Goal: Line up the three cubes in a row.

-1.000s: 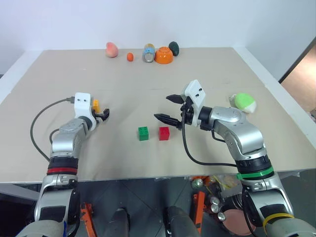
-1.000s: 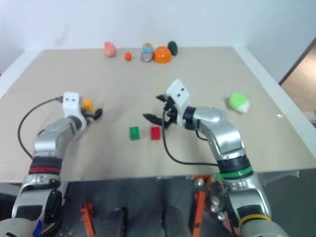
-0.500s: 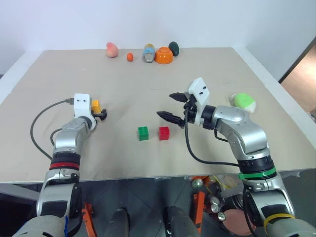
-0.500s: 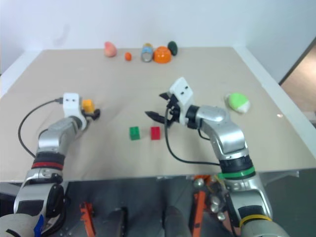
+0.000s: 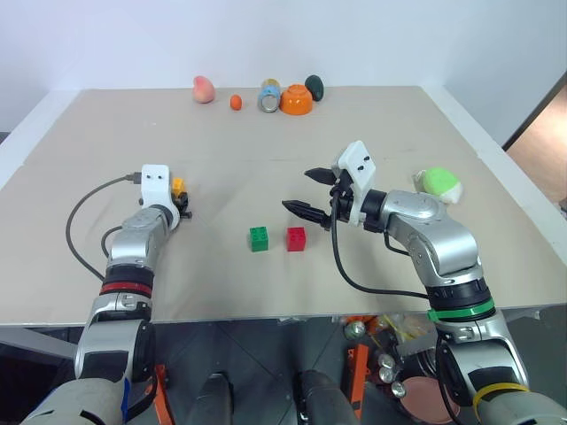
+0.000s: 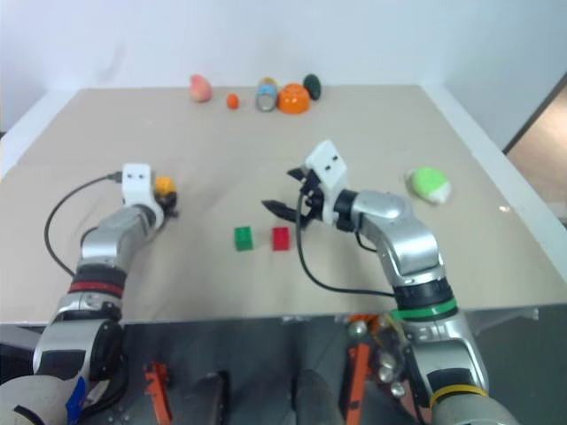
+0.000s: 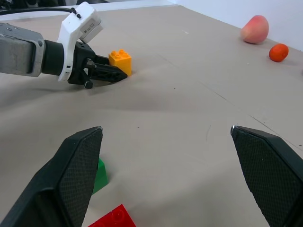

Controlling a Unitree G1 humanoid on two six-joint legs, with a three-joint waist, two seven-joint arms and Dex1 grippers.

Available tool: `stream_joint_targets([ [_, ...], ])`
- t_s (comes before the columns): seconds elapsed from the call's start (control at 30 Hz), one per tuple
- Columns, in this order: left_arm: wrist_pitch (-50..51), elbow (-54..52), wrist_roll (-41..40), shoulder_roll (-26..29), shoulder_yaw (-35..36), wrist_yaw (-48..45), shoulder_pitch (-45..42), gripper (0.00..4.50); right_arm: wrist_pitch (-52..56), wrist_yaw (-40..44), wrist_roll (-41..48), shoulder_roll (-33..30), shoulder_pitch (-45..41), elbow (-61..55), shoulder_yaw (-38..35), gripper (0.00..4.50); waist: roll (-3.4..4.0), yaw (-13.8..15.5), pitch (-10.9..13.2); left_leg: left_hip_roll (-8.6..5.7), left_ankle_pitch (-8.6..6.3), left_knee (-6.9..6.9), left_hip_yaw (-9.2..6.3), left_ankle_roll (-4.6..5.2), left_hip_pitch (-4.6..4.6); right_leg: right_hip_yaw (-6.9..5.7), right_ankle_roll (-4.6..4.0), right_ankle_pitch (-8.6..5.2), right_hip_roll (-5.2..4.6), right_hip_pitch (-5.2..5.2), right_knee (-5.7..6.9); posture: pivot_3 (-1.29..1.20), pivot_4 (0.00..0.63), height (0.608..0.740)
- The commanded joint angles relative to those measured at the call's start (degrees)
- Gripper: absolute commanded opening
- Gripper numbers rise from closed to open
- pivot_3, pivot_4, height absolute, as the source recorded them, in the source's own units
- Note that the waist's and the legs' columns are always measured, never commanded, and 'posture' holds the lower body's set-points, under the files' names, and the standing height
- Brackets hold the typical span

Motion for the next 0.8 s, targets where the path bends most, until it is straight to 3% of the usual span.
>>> stream_joint_targets([
  [0.03,-5.51,-1.52,0.76,1.65,-1.89,-5.5,-1.4,1.31,-0.8,-0.3,0.09,-0.24,-0.86,-1.07,-1.47,4.5,0.0,0.0,0.0,0.0,0.0,0.0,0.0,0.0,0.0,0.0,0.0,0.0,0.0,0.0,0.0,0.0,0.15,0.738],
  [0.1,-12.15,-3.88,0.45,3.16,-3.7,-13.44,-0.26,1.31,-0.65,-0.14,0.22,-0.46,-0.7,-1.31,-1.58,4.5,0.0,0.01,0.0,0.0,0.01,-0.01,0.0,-0.01,-0.02,0.0,0.0,0.0,0.0,-0.01,-0.01,0.0,0.15,0.738],
  [0.27,-24.8,-11.62,-6.28,10.46,-6.76,-43.71,6.87,1.31,0.25,6.2,3.62,-4.66,2.14,-6.03,-2.16,4.5,0.01,-0.07,0.0,0.01,0.0,-0.15,0.01,-0.04,-0.05,0.02,-0.09,-0.09,-0.01,-0.08,-0.03,0.0,0.15,0.738],
  [0.43,-39.0,-5.85,-5.51,19.84,-10.48,-66.68,11.65,1.31,0.97,18.9,11.96,-14.06,9.62,-14.29,-5.18,4.5,0.01,-0.04,0.0,0.05,-0.05,-0.29,0.01,0.03,-0.02,-0.02,-0.19,-0.29,0.02,-0.11,-0.02,0.0,0.15,0.738],
  [0.6,-39.59,-2.52,-8.1,20.41,-11.4,-77.29,11.07,1.31,2.92,19.96,16.33,-16.77,11.7,-15.19,-8.6,4.5,0.01,0.0,0.0,0.06,-0.07,-0.07,0.04,0.07,-0.05,-0.02,-0.48,-0.37,-0.01,-0.06,-0.02,0.0,0.15,0.738],
  [0.8,-39.63,2.82,-7.38,17.25,-12.65,-81.23,6.39,1.31,3.42,18.1,16.59,-16.86,12.19,-15.93,-8.65,4.5,0.01,0.12,0.0,0.07,0.01,0.1,0.08,0.19,-0.07,-0.02,-0.53,-0.27,-0.01,0.01,-0.02,0.0,0.15,0.738],
])
